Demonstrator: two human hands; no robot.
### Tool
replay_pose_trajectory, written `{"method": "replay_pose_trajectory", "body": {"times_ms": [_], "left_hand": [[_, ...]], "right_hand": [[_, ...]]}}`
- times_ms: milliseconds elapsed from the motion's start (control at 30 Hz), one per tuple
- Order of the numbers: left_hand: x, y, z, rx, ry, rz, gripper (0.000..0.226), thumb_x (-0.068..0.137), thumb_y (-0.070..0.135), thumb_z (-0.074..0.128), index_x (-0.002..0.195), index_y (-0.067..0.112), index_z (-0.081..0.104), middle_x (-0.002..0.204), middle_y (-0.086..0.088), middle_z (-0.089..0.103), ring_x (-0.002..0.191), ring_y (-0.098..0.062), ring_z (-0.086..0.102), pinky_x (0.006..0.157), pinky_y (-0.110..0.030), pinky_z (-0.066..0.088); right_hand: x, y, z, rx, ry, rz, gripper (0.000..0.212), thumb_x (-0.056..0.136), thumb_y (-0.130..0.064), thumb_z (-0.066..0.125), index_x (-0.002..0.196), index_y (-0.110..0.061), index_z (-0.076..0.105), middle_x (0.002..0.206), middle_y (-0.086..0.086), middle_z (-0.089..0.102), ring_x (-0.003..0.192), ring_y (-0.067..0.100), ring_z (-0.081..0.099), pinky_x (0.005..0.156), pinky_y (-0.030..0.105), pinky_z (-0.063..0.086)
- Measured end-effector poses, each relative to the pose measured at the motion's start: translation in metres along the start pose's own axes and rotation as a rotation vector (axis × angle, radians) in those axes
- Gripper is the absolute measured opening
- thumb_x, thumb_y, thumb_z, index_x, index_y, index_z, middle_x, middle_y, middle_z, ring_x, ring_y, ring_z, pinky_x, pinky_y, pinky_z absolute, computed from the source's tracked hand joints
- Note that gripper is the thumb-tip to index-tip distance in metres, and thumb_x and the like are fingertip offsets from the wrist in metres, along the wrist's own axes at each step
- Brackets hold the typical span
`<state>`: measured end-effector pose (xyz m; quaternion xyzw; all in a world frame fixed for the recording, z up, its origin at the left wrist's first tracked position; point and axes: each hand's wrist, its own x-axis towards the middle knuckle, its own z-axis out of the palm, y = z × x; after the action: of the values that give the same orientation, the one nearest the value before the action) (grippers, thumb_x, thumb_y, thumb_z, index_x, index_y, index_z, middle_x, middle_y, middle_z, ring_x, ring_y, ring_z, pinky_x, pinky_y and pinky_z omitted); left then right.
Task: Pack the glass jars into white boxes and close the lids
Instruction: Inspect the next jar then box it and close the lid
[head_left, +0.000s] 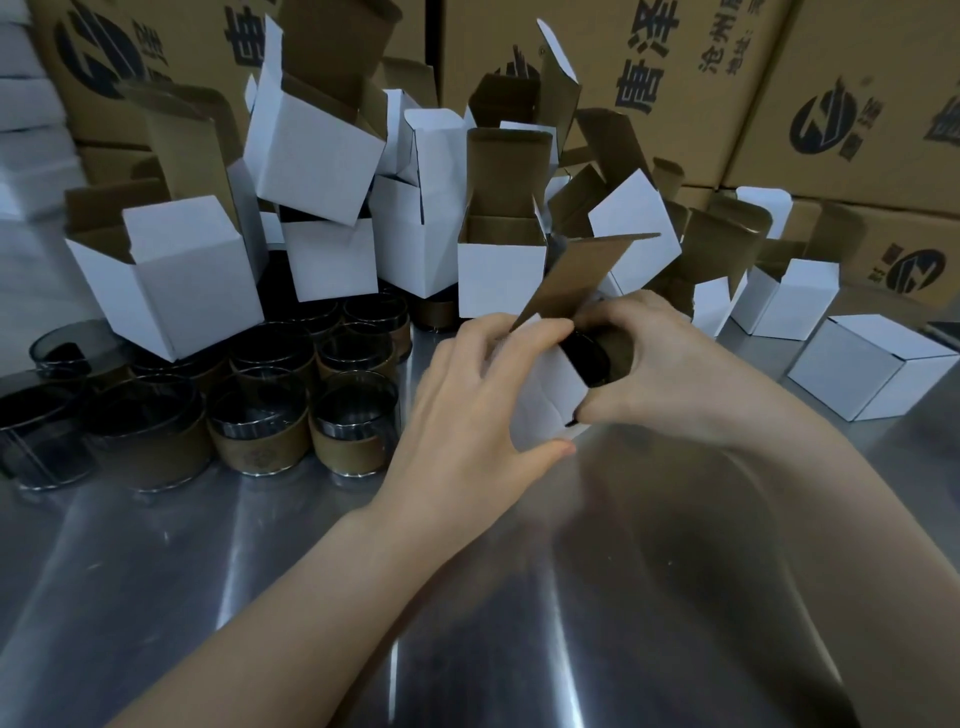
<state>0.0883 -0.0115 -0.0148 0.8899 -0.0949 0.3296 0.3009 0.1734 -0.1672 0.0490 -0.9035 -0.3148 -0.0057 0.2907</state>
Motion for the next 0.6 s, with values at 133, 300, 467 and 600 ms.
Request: {"method": "replay_pose_trajectory", "body": {"times_ms": [133, 300, 467, 600], "left_hand": [[-0.0006, 0.0019, -0.0004, 0.044, -0.004, 0.058, 0.084, 0.067, 0.032, 0.082, 0.137, 0.042, 0.036, 0.135, 0.002, 0.039, 0.120, -0.021, 0.043, 0.099, -0.036, 0.042], [-0.0011, 0.0014, 0.0023, 0.058, 0.007, 0.085, 0.085, 0.068, 0.031, 0.085, 0.139, 0.040, 0.038, 0.134, 0.003, 0.038, 0.119, -0.020, 0.042, 0.100, -0.033, 0.040], [-0.0021, -0.0004, 0.0029, 0.040, 0.012, 0.069, 0.084, 0.070, 0.032, 0.082, 0.141, 0.040, 0.038, 0.134, 0.003, 0.035, 0.121, -0.019, 0.039, 0.102, -0.029, 0.035], [-0.0024, -0.0018, 0.0024, -0.050, -0.007, 0.004, 0.083, 0.073, 0.030, 0.079, 0.145, 0.042, 0.038, 0.133, 0.005, 0.034, 0.123, -0.017, 0.037, 0.104, -0.020, 0.027]], "right_hand": [[-0.0018, -0.0021, 0.0012, 0.051, -0.031, -0.004, 0.063, 0.065, -0.017, 0.085, 0.118, -0.022, 0.051, 0.112, -0.008, 0.051, 0.102, 0.012, 0.053, 0.075, 0.019, 0.047], [0.0007, 0.0005, 0.0047, -0.070, -0.004, 0.015, 0.071, 0.064, -0.012, 0.086, 0.126, -0.018, 0.052, 0.125, 0.005, 0.051, 0.113, 0.022, 0.051, 0.093, 0.033, 0.048], [0.0000, -0.0013, 0.0052, -0.043, -0.012, -0.015, 0.069, 0.066, -0.017, 0.086, 0.125, -0.019, 0.052, 0.126, 0.005, 0.050, 0.113, 0.021, 0.050, 0.092, 0.031, 0.046], [0.0011, -0.0021, 0.0064, 0.036, -0.019, -0.002, 0.065, 0.069, -0.014, 0.084, 0.123, -0.020, 0.050, 0.125, 0.004, 0.047, 0.111, 0.019, 0.050, 0.090, 0.031, 0.049]]}}
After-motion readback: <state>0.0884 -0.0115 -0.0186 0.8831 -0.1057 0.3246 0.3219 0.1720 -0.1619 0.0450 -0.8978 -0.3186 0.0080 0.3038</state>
